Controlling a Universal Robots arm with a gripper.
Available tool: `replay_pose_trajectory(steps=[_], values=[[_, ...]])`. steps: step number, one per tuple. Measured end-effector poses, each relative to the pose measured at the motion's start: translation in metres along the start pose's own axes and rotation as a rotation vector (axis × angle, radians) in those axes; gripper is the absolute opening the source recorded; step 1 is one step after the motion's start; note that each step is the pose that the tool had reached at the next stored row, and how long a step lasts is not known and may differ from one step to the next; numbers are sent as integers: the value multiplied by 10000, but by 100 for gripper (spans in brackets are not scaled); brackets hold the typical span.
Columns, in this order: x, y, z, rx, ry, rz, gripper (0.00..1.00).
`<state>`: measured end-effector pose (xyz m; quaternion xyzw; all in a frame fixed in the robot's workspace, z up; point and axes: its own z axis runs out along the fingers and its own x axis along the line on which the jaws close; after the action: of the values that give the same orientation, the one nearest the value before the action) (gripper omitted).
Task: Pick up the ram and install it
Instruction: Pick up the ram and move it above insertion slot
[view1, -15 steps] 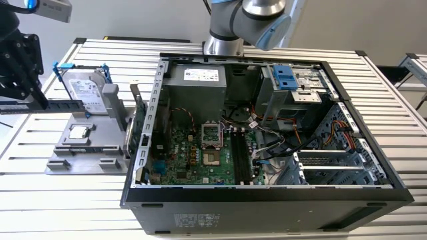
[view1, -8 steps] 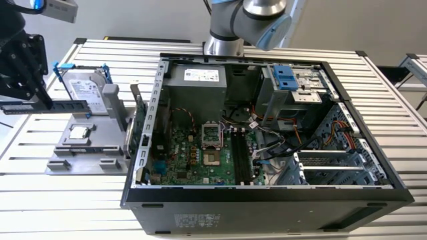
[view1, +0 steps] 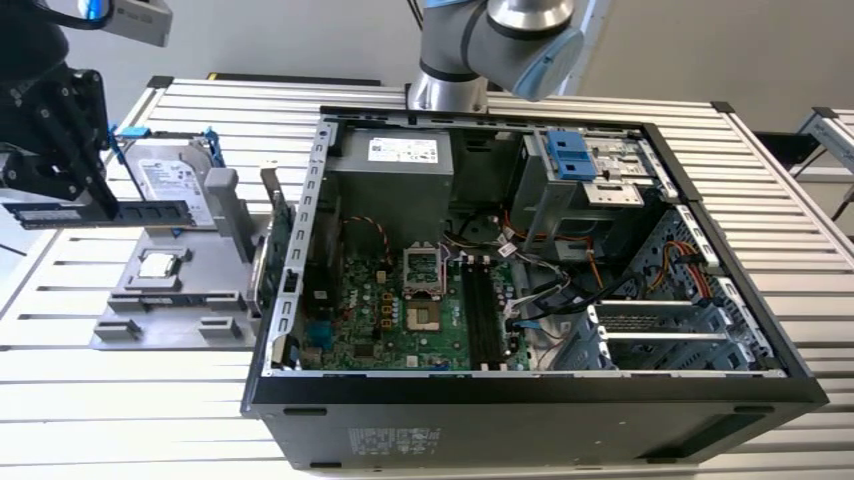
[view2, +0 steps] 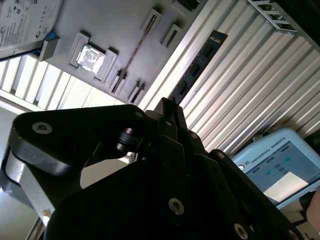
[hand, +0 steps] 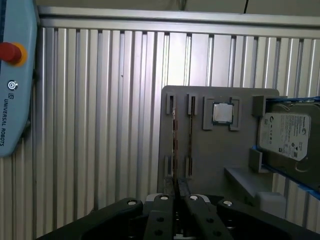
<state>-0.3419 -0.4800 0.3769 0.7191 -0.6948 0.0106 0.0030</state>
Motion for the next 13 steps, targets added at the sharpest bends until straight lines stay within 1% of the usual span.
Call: replay_pose_trajectory(steps=[13], values=[[6, -177, 2, 1, -1, 0, 0]])
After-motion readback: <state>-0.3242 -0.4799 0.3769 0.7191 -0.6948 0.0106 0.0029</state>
